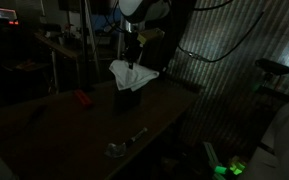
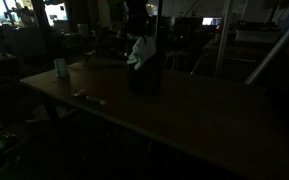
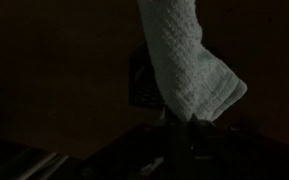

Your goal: Take the cloth and shove it in the box

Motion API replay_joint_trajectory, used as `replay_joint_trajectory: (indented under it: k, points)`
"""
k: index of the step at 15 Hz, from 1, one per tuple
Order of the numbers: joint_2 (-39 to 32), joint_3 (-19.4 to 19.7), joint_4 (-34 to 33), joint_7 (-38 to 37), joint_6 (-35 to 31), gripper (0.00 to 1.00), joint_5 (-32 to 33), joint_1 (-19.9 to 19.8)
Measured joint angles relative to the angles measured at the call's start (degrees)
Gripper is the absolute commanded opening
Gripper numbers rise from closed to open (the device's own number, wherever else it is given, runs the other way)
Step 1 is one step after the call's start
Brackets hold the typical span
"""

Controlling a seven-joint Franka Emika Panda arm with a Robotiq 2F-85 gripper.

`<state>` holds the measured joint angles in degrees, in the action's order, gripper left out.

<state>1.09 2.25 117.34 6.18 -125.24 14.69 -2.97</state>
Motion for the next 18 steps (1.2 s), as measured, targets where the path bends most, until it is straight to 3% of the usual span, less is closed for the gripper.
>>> replay_joint_trajectory:
  k: [11, 18]
  points:
    - [-10.01, -0.07, -1.74, -4.99, -0.36, 0.03, 2.72, 0.9]
    - [-10.87, 0.11, -2.26, -5.24, -0.8, 0.03, -1.51, 0.26]
